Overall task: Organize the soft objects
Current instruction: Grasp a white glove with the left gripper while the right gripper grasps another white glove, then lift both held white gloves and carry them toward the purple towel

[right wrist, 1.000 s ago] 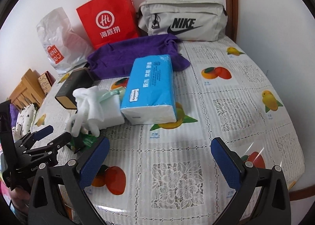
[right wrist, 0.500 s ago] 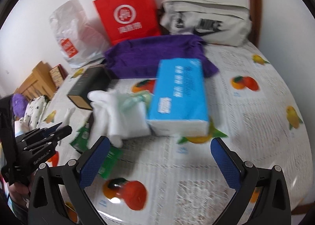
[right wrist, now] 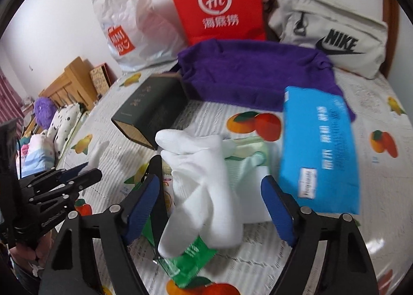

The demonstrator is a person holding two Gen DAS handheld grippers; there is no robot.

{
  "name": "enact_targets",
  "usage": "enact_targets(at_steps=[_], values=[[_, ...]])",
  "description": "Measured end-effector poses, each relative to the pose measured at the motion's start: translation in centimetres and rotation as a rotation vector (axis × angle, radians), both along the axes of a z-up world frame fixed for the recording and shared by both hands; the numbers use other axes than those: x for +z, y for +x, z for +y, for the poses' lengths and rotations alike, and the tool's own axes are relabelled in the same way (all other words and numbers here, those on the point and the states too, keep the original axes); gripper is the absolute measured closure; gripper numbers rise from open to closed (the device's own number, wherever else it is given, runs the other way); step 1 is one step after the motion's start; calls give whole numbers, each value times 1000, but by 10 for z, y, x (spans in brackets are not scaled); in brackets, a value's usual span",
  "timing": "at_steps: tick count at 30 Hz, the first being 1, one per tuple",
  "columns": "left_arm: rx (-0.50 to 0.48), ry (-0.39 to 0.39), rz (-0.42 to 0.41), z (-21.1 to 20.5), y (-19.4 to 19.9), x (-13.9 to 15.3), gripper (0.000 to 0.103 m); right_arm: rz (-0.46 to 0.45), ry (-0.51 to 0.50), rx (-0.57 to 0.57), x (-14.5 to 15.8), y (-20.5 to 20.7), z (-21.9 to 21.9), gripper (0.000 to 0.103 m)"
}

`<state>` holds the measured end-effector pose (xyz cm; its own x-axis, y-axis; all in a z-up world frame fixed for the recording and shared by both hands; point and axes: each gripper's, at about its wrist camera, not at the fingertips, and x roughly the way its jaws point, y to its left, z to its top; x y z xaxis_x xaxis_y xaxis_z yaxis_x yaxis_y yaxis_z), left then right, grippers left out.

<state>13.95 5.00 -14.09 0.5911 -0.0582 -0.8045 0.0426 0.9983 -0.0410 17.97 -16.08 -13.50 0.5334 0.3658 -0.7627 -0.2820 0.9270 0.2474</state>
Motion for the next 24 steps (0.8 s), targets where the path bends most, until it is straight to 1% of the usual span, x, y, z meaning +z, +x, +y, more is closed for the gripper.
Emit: enact_targets(at_steps=[2,3,4,6,7,12,17,20,22,24], values=[[-2,-1,6,2,3,-1,82,1,-15,9,-4,3,4,48],[-2,-1,6,3,4,-2,82,-11,-36,5,-4,3,5,54],[-1,-2,7,4,6,-2,82,-19,-44,7,-3,3,5,63],[-2,-8,9,5,9,-2,82,-18,-35,25,-2,0,5,69],[0,-11,7,5,11,-2,82,-25,-35,26,0,-1,4,74],[-1,-4,2,6,12,0,82,-57,-43,20,12,-19,-5,76],[-2,6,0,4,7,2,82,-70,-13,20,20,-45,-22,76],[7,12,-1,4,4,3,82,-75,1,19,18,-52,-27,76],[10,7,1,3,2,3,82,-56,18,15,12,-52,-26,76],[9,12,8,1,-1,2,82,-40,23,37,7,-52,-20,76]])
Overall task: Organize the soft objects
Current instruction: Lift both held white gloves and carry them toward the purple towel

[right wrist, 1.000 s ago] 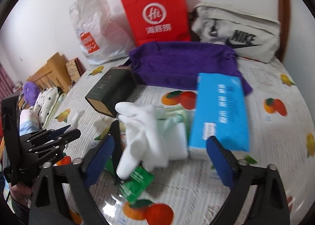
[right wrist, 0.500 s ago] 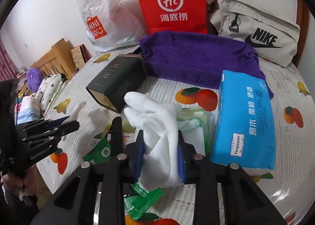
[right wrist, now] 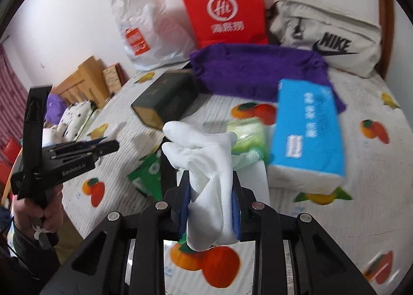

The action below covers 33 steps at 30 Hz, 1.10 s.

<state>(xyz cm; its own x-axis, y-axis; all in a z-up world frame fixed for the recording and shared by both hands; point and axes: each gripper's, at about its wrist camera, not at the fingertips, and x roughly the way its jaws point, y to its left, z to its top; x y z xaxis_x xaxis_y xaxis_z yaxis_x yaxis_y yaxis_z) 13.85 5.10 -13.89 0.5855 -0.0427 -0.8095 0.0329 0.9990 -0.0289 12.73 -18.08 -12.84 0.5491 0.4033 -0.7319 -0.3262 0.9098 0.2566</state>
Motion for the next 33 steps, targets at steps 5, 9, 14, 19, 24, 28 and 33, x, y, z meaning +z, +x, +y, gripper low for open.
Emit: enact_targets(at_steps=[5,9,14,19,24,28,33], values=[[-10,9,3,-3,-7,-1,82,34,7,29,-11,-8,6,72],[-21,10,4,-5,-9,0,82,47,67,2,-11,-11,-7,70],[-31,7,3,-7,-11,1,82,32,41,-29,-12,-9,-8,59],[-33,8,7,-7,-12,1,82,-14,36,-26,-6,-12,-6,73],[-29,0,2,-6,-11,2,82,-74,69,-24,12,-14,-6,73],[-29,-3,-2,-6,-12,2,82,-100,131,-14,23,-14,-10,73],[-27,-6,-15,-5,-13,6,82,-94,113,-27,22,-15,-14,73]])
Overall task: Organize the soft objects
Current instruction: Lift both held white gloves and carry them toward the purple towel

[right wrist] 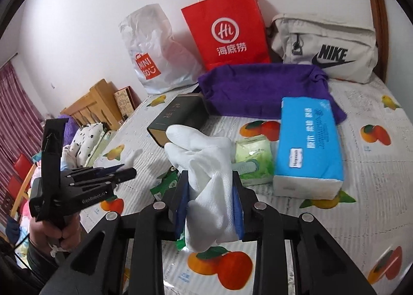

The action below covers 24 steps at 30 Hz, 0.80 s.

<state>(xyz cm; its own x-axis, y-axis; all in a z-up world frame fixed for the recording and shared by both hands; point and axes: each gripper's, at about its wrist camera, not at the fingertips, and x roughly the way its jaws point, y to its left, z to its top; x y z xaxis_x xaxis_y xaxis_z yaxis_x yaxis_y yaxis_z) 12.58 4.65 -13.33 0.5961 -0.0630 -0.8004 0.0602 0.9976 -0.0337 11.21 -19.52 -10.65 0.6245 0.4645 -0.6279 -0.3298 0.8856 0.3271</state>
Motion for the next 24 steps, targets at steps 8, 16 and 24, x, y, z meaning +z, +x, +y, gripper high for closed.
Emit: enact_targets(at_steps=[8,16,24], values=[[8,-10,5,2,2,-2,82,52,-107,-94,-9,-23,-37,73],[23,2,34,1,12,-11,82,169,-150,-191,-49,-32,-73,73],[36,0,43,-3,24,-2,82,161,-169,-161,-42,-22,-65,73]])
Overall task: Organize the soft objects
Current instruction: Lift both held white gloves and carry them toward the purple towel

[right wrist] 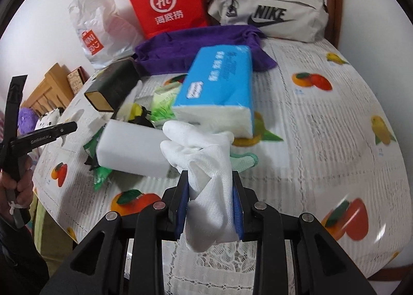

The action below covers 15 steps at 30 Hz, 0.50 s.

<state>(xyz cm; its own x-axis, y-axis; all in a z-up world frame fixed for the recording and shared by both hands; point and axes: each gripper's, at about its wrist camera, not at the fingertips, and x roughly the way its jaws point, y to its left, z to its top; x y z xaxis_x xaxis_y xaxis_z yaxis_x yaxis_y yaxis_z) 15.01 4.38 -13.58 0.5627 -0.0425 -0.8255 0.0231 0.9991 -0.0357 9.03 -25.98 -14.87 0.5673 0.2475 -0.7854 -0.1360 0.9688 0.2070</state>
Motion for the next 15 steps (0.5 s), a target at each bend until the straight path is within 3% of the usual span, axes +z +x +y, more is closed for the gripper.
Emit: enact_targets(at_steps=[15], values=[[3,22,-87,-1,53,63,82,-156,26,45,80,44,5,73]])
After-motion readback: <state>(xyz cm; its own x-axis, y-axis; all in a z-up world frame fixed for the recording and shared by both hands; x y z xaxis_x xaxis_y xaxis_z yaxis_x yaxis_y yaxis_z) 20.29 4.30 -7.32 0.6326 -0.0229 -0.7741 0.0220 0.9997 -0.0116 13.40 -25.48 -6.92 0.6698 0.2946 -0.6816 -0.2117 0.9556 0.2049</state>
